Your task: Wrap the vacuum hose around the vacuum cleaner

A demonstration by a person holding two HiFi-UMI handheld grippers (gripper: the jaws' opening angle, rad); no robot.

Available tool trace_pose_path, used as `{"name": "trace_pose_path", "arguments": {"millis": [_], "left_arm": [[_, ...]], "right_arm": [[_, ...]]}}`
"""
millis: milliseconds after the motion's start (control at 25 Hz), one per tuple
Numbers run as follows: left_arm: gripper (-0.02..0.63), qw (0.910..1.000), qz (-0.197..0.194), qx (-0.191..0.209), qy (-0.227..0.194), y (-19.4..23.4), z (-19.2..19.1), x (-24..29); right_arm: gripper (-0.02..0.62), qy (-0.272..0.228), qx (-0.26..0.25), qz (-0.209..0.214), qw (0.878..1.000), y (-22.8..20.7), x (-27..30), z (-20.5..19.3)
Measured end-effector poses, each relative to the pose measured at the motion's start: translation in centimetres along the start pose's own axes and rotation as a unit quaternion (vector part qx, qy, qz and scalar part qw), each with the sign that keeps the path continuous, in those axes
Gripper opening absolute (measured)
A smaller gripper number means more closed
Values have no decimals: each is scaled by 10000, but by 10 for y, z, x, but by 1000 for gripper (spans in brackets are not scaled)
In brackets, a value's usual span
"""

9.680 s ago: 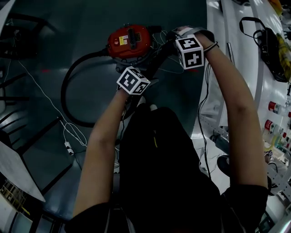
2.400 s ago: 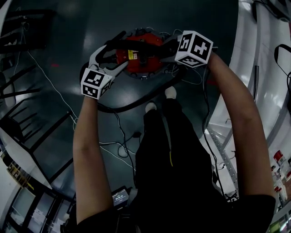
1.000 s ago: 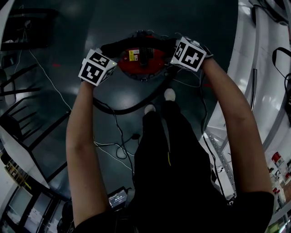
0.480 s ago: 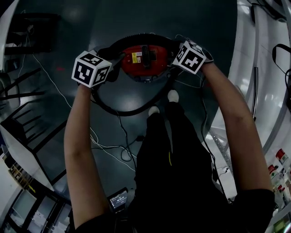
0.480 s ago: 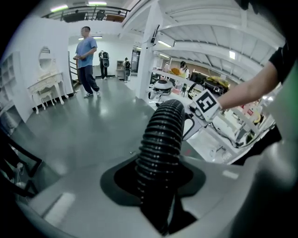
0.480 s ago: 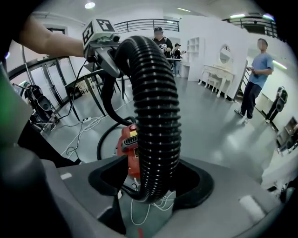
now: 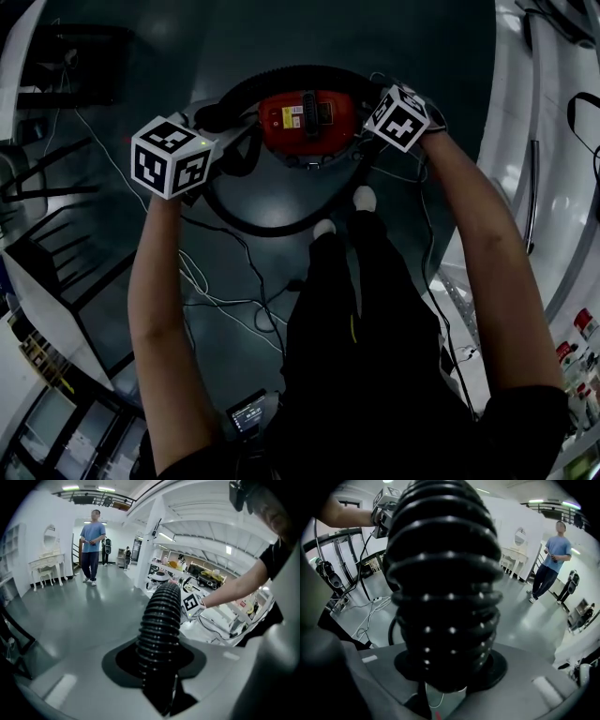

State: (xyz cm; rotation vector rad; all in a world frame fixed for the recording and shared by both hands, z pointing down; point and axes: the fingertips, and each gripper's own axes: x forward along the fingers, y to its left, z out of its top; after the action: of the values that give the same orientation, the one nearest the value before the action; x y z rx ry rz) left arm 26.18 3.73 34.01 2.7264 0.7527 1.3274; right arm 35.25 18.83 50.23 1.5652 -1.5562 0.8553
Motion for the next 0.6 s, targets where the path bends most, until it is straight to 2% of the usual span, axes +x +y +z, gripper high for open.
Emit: {"name": "trace_pose_path", "arguments": {"millis": [120, 360, 480, 600], "left_arm": [[141, 9994, 17, -278, -205, 1, -1, -6], [140, 9943, 153, -1048, -148, 9, -35, -5], [141, 9869, 248, -1590, -119, 17, -58, 1], [143, 9747, 336, -2200, -199, 24, -79, 9]], "right_arm": [[153, -124, -7, -197, 9997, -5, -1, 8], [137, 19, -162, -159, 9997, -13, 2, 18], [137, 189, -351, -99, 9992, -17, 7, 22], [137, 348, -462, -42, 9983, -19, 13, 27]]}}
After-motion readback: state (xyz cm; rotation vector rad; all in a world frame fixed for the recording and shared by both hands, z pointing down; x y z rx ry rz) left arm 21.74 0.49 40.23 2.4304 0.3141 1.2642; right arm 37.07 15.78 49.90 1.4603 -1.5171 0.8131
